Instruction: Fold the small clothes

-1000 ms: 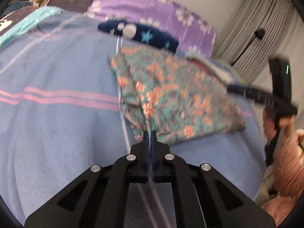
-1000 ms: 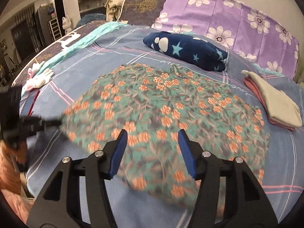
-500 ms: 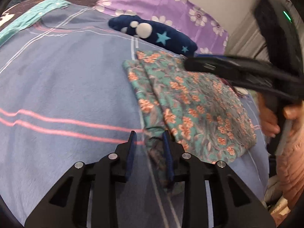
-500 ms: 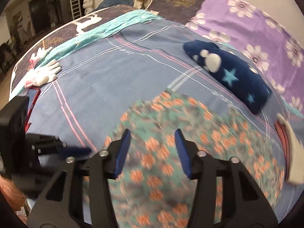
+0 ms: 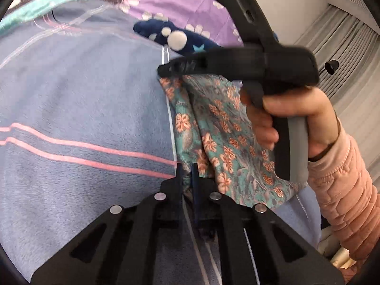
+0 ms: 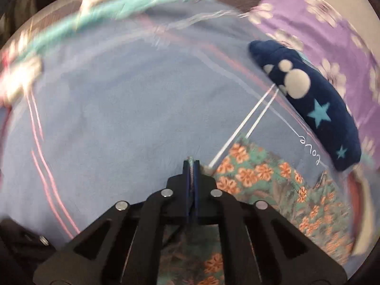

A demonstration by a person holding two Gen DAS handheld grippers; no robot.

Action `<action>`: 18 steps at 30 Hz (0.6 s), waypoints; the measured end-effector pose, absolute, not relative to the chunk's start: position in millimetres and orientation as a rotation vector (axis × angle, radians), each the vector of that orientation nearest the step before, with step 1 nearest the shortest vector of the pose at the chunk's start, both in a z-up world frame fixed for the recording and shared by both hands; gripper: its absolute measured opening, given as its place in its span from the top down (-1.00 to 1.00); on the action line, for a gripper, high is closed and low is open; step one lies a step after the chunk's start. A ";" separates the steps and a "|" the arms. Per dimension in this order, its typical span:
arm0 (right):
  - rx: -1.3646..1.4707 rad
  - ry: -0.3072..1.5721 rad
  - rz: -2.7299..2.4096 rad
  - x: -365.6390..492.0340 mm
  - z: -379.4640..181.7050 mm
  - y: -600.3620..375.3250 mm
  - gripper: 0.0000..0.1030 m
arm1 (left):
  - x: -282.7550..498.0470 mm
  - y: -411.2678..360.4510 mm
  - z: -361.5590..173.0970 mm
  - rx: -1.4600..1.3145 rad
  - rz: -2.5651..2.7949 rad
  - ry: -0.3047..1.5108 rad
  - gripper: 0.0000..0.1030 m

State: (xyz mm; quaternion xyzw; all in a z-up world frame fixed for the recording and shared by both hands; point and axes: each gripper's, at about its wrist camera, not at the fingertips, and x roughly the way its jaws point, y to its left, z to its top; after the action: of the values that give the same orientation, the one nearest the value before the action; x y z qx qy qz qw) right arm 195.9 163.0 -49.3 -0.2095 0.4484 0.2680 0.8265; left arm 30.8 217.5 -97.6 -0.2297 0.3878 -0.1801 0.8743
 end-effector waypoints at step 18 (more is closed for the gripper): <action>-0.339 0.754 0.467 91.0 -11.7 -15.3 -0.10 | 16.4 237.4 -94.0 -0.591 -0.367 0.762 0.33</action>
State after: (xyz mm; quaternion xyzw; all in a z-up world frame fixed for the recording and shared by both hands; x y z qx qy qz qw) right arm 91.0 -15.3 -11.7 -0.1634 0.3630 0.2248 0.8894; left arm 16.4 237.4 -94.0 -0.2828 0.3644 -0.1756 0.8697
